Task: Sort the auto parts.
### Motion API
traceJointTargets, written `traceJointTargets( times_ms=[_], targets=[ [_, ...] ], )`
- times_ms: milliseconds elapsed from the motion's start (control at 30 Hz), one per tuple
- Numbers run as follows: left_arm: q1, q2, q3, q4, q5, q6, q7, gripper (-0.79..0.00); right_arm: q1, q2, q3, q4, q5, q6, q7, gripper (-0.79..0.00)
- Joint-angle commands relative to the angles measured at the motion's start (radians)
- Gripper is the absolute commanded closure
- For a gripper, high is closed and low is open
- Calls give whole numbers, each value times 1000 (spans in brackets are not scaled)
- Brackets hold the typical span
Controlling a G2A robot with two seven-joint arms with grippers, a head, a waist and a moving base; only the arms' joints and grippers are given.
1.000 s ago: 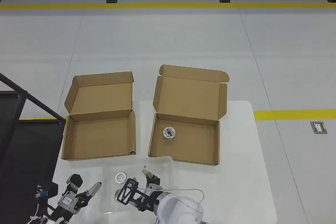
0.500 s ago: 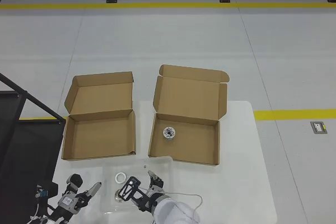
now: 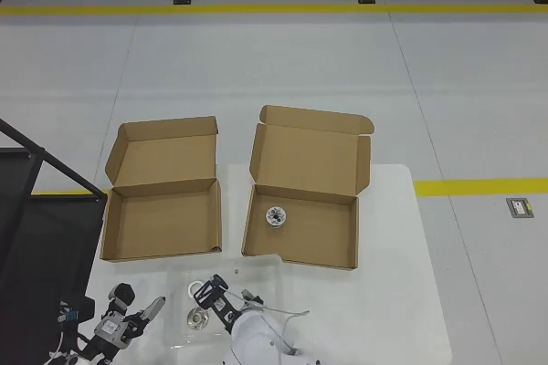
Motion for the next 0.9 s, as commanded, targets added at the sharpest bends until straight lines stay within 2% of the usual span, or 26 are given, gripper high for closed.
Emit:
traceJointTargets(
  times_ms=[0, 400, 533, 867],
  targets=[
    [0, 0, 0, 0, 0, 0, 0, -785, 16, -12, -1, 43, 24, 7, -2, -366],
    [0, 0, 0, 0, 0, 0, 0, -785, 86, -74, -5, 234, 118, 8, -7, -342],
    [0, 0, 0, 0, 0, 0, 0, -785, 100, -90, 1, 274, 147, 12, -2, -354],
    [0, 0, 0, 0, 0, 0, 0, -785, 133, -121, 17, 370, 180, 29, -6, -326]
  ],
)
